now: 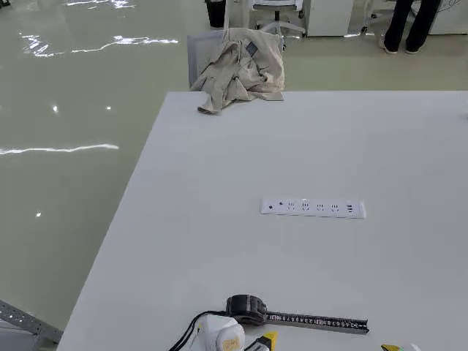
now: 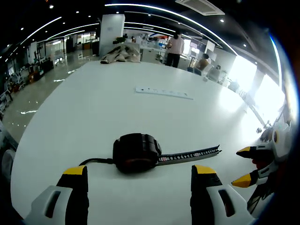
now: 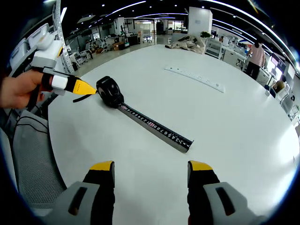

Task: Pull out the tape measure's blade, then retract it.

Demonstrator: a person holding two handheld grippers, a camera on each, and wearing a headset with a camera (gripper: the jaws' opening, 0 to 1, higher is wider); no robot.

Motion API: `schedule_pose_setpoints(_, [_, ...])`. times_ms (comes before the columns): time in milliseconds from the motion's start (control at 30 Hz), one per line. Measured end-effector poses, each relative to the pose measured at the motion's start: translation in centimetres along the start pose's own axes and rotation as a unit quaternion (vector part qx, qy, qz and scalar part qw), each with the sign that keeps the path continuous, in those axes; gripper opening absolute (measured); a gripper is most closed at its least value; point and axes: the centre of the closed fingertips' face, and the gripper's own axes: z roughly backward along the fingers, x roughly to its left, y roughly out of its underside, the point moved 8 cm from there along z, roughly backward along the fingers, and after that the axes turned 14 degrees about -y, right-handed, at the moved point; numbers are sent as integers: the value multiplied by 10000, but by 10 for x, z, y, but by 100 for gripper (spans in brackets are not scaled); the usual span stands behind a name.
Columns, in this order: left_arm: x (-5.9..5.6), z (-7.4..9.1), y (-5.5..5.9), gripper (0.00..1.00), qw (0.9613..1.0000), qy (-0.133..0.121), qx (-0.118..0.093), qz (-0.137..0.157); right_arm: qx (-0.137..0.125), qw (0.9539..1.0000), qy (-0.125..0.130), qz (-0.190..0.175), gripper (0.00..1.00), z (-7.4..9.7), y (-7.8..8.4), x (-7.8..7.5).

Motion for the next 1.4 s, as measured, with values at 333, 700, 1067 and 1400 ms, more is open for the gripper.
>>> schedule_pose_setpoints(333, [-4, -12, -1, 87, 10000, -31, 75, 1, 77, 9996, -90, 258, 60, -4, -1, -13])
schedule_pose_setpoints(700, [-10, -23, -4, 85, 10000, -34, 91, -9, 248, 9983, -200, 497, 56, -8, -4, -29])
schedule_pose_setpoints(1067, [-11, -32, -6, 82, 9999, -107, 103, 65, 382, 9956, -327, 786, 51, -15, -6, -40])
schedule_pose_setpoints(1400, [-12, -41, -6, 80, 9997, -169, 169, 105, 537, 9926, -539, 949, 47, -22, -5, -51])
